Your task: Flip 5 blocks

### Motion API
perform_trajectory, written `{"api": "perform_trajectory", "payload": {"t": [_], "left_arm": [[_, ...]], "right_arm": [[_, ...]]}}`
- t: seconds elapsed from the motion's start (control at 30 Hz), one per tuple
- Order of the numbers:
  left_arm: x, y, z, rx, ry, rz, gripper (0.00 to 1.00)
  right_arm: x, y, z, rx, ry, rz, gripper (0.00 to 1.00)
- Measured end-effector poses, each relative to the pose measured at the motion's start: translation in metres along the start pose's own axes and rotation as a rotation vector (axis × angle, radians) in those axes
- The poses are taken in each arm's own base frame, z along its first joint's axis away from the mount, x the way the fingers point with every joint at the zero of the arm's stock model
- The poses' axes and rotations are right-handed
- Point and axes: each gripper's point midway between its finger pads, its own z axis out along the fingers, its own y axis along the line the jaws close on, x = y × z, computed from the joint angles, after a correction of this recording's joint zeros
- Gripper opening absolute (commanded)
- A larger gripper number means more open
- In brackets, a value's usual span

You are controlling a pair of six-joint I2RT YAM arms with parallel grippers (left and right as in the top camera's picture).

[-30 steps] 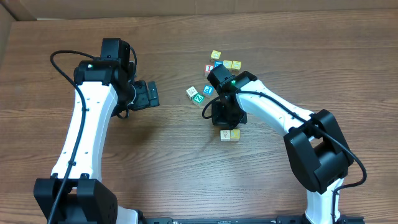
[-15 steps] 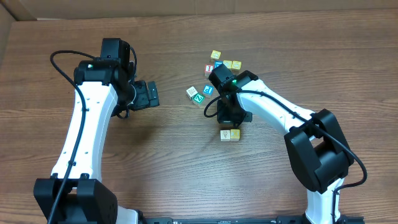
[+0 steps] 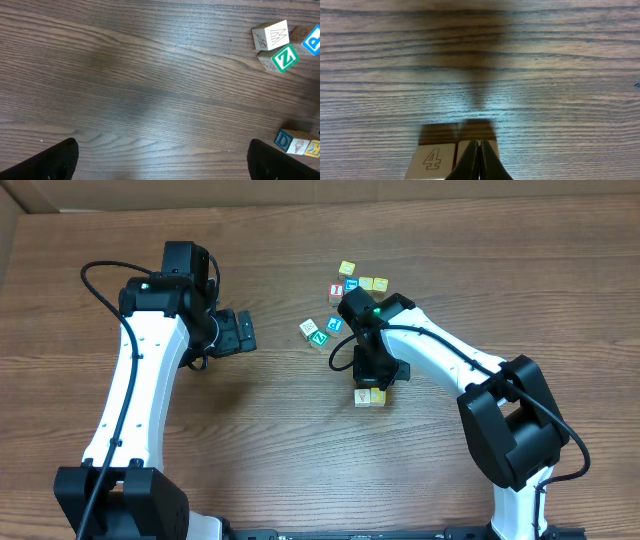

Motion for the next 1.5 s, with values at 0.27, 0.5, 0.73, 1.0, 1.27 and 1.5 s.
{"api": "perform_trajectory", "payload": {"t": [0.27,0.5,0.73,1.0,1.27,1.5], "left_arm": [[0.0,0.0,0.0,0.0,0.0,0.0,1.0],[0.0,0.0,0.0,0.0,0.0,0.0,1.0],[0.0001,0.0,0.0,0.0,0.0,0.0,1.0],[0.0,0.0,0.0,0.0,0.0,0.0,1.0],[0.0,0.0,0.0,0.0,0.0,0.0,1.0],[0.0,0.0,0.0,0.0,0.0,0.0,1.0]], "right_arm": [[0.0015,0.002,0.0,-0.012,0.009,0.0,0.04],[0.0026,0.0027,0.0,-0.016,0.015,0.0,0.04],[0.0054,0.0007,-0.0001,-0.008,0.026,0.0,0.04],[0.0058,0.0004,-0.0001,-0.007,0.028,0.0,0.04],[0.0054,0.0063,-0.0002,-0.037,0.031,0.0,0.04],[-0.0025,0.0061,-0.0004,-0.052,0.01,0.001,0.04]]}}
